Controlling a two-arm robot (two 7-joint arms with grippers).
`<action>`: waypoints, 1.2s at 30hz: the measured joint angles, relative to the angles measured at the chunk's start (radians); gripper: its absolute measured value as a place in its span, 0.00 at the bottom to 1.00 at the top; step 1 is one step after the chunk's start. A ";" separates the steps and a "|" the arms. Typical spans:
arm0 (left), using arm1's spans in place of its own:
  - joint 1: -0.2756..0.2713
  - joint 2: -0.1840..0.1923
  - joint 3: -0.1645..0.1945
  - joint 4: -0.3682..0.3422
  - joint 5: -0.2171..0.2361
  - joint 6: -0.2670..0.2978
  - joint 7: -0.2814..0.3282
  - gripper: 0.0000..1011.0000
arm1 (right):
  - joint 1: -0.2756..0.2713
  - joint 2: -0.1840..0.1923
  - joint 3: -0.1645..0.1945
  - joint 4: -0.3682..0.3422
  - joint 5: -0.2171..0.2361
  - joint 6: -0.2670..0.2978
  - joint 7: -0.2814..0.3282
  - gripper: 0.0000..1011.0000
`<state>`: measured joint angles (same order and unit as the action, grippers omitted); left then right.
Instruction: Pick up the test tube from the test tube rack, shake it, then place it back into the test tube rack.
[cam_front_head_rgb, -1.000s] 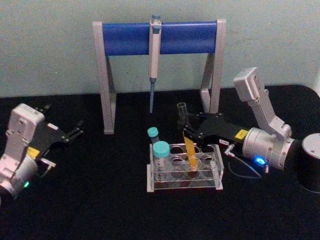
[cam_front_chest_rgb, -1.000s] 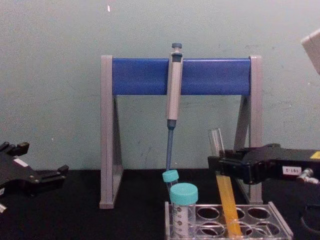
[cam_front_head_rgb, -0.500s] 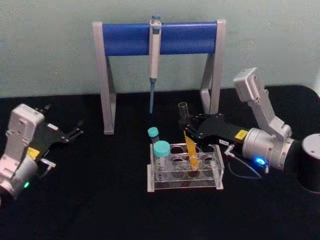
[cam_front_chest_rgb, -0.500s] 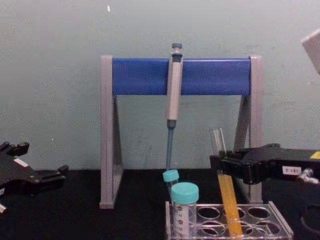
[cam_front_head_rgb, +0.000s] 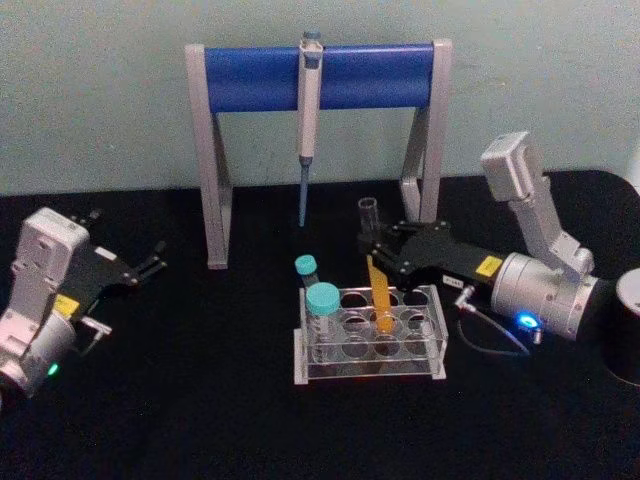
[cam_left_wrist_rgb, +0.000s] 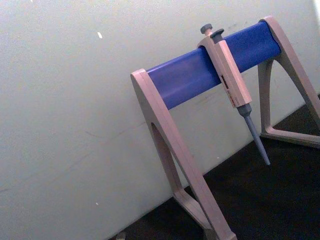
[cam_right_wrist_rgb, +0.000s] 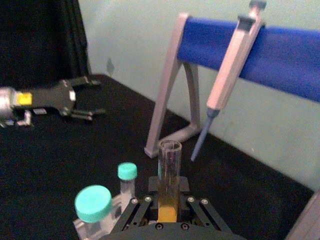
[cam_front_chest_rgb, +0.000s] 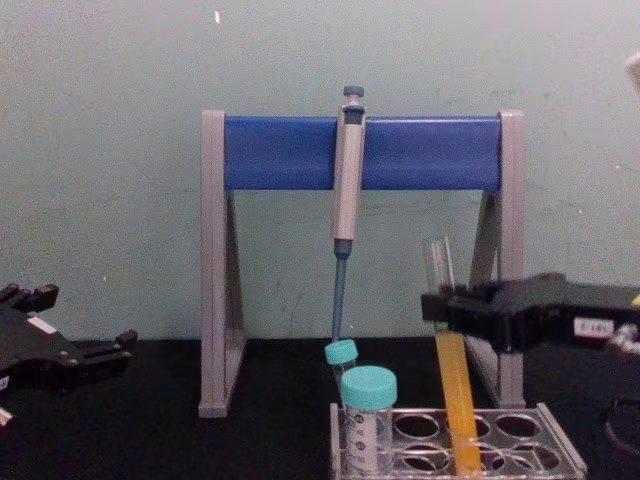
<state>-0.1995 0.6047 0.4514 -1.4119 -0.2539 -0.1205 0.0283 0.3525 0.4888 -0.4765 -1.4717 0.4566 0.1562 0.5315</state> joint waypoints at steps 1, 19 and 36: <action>0.000 0.000 0.000 0.000 0.000 0.000 0.000 0.99 | -0.002 0.001 0.003 -0.004 0.007 -0.003 0.005 0.22; 0.000 0.000 0.000 0.000 0.000 0.000 0.000 0.99 | -0.064 0.003 0.116 -0.096 0.138 -0.202 -0.009 0.22; 0.000 0.000 0.000 0.000 0.000 0.000 0.000 0.99 | -0.080 -0.029 0.141 -0.077 0.066 -0.274 -0.044 0.22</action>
<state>-0.1995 0.6047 0.4514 -1.4120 -0.2539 -0.1205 0.0283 0.2727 0.4594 -0.3357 -1.5484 0.5231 -0.1176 0.4870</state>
